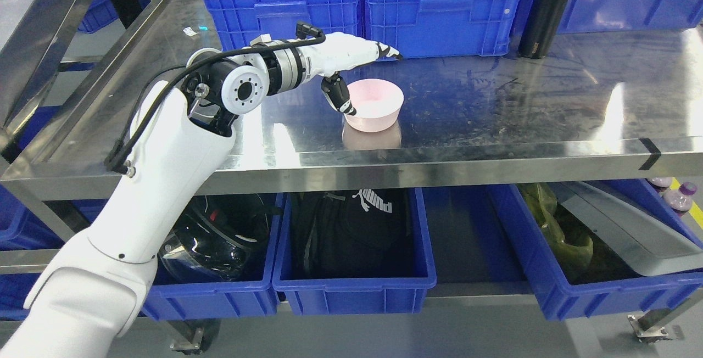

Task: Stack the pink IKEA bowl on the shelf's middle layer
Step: 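Close the left hand fingers around the pink bowl's rim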

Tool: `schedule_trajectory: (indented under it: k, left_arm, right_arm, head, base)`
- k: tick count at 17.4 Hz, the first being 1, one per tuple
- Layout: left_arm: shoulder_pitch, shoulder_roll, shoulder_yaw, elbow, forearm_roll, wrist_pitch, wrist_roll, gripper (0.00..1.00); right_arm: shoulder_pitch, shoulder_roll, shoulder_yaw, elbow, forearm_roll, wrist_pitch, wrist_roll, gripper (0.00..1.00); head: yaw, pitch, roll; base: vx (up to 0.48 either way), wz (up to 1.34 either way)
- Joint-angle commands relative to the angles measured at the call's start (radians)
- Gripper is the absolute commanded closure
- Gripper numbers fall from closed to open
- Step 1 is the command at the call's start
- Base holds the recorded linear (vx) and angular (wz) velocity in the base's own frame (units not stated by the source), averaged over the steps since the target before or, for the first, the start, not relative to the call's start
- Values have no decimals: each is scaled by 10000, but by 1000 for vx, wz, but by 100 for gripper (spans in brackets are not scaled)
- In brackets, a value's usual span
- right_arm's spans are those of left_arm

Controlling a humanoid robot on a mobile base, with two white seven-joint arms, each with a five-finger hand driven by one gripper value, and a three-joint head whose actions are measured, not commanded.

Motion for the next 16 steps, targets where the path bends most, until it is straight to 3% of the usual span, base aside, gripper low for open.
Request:
schedule_trajectory:
  k: [1,4,8,16]
  left_arm:
    - [307,343,-779,139,-1344,5,-148,4]
    - [584,267,-748,399,-1702,21,-148,7]
    - [447,-622,-579,1197,-1733,5,-132,7]
    - [324,-1389,-517,2409,-1825,-285,-132,17]
  right_arm:
    - [0,-174,46,-175,-10,18,-5,0]
    - [0,-174,31,-175,5,18,-5,0]
    - [0,-174,46,-175,6,18,-5,0]
    - [0,-174,46,-175,5,18,-5,0]
  head:
    - [0,0,0]
    - [0,0,0]
    - [0,0,0]
    - [0,0,0]
  base:
    - [0,0]
    - [0,0]
    - [0,0]
    - [0,0]
